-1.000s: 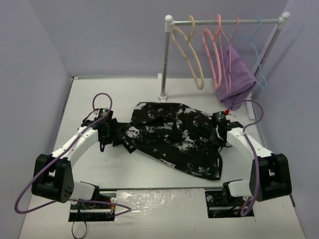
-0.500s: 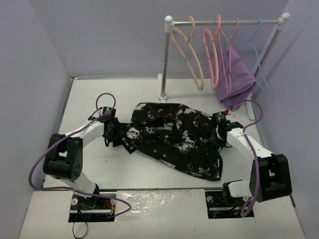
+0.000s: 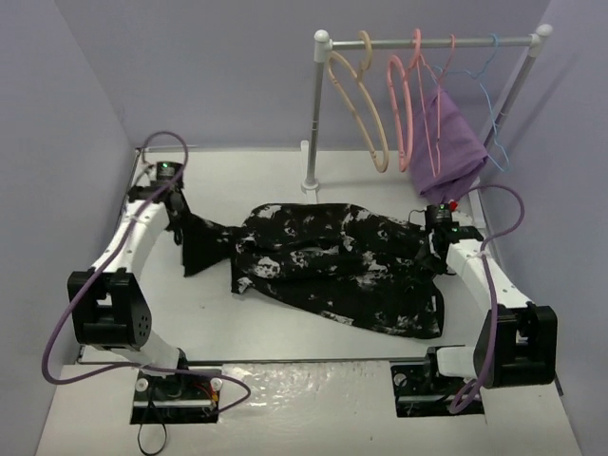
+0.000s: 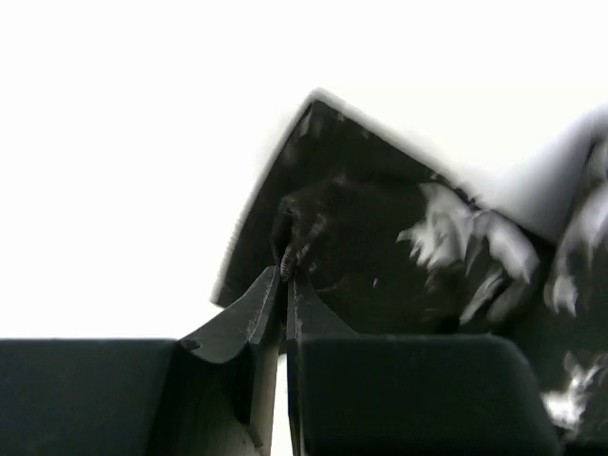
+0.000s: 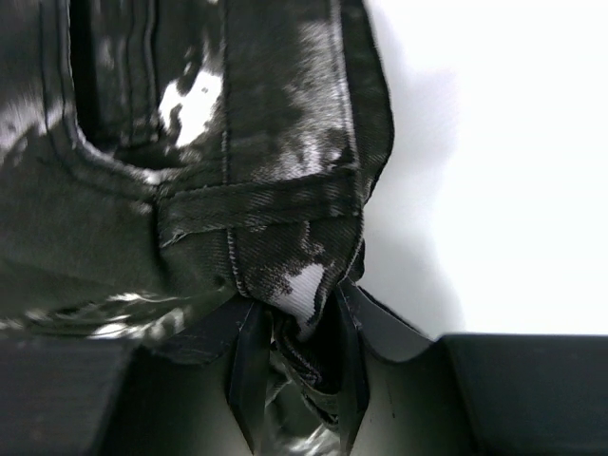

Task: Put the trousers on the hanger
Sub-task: Flatten out the trousers at the center of the board.

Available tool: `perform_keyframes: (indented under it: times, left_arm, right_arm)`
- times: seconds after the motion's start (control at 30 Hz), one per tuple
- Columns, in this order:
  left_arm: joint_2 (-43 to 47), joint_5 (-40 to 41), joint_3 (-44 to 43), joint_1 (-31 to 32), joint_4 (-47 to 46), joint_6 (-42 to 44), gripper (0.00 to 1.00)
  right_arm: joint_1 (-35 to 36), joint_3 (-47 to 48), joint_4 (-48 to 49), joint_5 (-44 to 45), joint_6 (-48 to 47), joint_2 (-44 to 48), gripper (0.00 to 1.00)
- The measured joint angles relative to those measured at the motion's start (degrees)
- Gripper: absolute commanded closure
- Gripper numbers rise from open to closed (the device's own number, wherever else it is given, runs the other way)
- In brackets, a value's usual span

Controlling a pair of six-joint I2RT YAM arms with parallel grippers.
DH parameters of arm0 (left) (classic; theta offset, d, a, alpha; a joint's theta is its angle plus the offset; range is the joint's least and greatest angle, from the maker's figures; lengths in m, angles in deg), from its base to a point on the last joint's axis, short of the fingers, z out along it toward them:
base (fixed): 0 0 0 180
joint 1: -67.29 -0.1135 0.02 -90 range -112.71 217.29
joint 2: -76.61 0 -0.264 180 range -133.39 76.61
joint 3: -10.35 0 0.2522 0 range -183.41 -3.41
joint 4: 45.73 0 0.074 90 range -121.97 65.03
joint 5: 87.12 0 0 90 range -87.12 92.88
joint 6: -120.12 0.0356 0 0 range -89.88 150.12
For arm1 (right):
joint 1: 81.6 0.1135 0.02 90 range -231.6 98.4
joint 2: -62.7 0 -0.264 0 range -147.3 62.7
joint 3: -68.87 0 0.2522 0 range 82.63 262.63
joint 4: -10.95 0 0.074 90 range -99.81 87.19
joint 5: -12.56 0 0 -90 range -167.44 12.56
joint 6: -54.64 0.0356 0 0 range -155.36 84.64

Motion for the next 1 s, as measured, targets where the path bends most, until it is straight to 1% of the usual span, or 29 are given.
perform_keyframes:
  times: [0.1, 0.2, 0.23, 0.27, 0.3, 0.33, 0.4, 0.47, 0.5, 0.53, 0.57, 0.6, 0.67, 0.73, 0.77, 0.8, 0.83, 0.93, 1.0]
  left_arm:
    - [1.57, 9.18, -6.88, -5.92, 3.55, 2.93, 1.0]
    - [2.07, 16.92, -9.0, -11.3, 6.06, 4.16, 1.0]
    - [1.98, 17.97, -8.72, -12.78, 6.68, 4.15, 1.0]
    - [1.71, 18.54, -8.13, -14.49, 6.84, 4.19, 1.0]
    - [1.19, 18.69, -7.58, -15.96, 7.01, 4.36, 1.0]
    - [0.44, 18.68, -7.43, -17.01, 7.21, 4.53, 1.0]
    - [-1.66, 19.11, -7.76, -18.49, 7.72, 4.94, 1.0]
    - [-4.16, 19.47, -9.21, -19.13, 9.58, 5.06, 0.99]
    - [-5.08, 19.41, -9.85, -19.19, 10.37, 4.86, 0.98]
    - [-5.7, 19.2, -10.2, -19.18, 10.74, 4.53, 0.94]
    - [-5.6, 18.99, -9.63, -19.16, 10.45, 4.2, 0.86]
    - [-4.28, 18.74, -7.46, -19.13, 8.99, 3.86, 0.83]
    - [1.25, 18.64, -0.08, -19.28, 7.82, 3.22, 0.8]
    - [7.82, 19.39, 6.17, -20.27, 8.12, 2.21, 0.73]
    - [10.59, 20.22, 8.12, -20.9, 8.35, 1.7, 0.71]
    - [12.75, 21.23, 9.13, -21.58, 8.59, 1.32, 0.65]
    - [14.45, 22.24, 9.63, -22.19, 8.67, 0.95, 0.57]
    - [16.72, 23.67, 9.0, -23.08, 7.86, 0.39, 0.43]
    - [17.43, 22.14, 9.03, -22.98, 6.56, 0.6, 0.4]
  right_arm:
    - [-4.93, 2.72, -1.67, 0.2, -1.89, 0.66, 1.0]
    - [-9.79, 4.71, -3.05, 0.35, -3.75, 0.64, 1.0]
    - [-10.86, 5.17, -3.44, 0.35, -4.2, 0.63, 0.91]
    - [-11.74, 5.66, -3.9, 0.34, -4.71, 0.61, 0.87]
    - [-12.29, 6.19, -4.39, 0.33, -5.24, 0.54, 0.86]
    - [-12.61, 6.71, -4.74, 0.33, -5.66, 0.47, 0.83]
    - [-12.8, 7.7, -5.31, 0.21, -6.56, 0.27, 0.65]
    - [-12.78, 8.67, -5.84, 0.14, -7.39, 0.01, 0.51]
    - [-12.77, 9.16, -6.05, 0.31, -7.79, -0.05, 0.45]
    - [-12.76, 9.63, -6.22, 0.65, -8.23, -0.05, 0.4]
    - [-12.62, 10.11, -6.34, 0.99, -8.61, 0.04, 0.35]
    - [-12.25, 10.61, -6.35, 1.36, -8.9, 0.28, 0.33]
    - [-10.95, 11.21, -6.56, 1.59, -9.31, 1.42, 0.31]
    - [-7.9, 11.45, -7.23, 1.68, -9.37, 3.14, 0.31]
    - [-5.98, 11.49, -7.72, 1.51, -9.2, 4.04, 0.31]
    - [-3.8, 11.49, -8.32, 1.39, -8.85, 5.0, 0.31]
    - [-1.74, 11.41, -8.77, 1.11, -8.46, 5.95, 0.32]
    - [4.15, 10.42, -9.63, -1.0, -6.72, 9.03, 0.36]
    - [8.66, 8.74, -9.9, -2.55, -5.08, 10.67, 0.37]
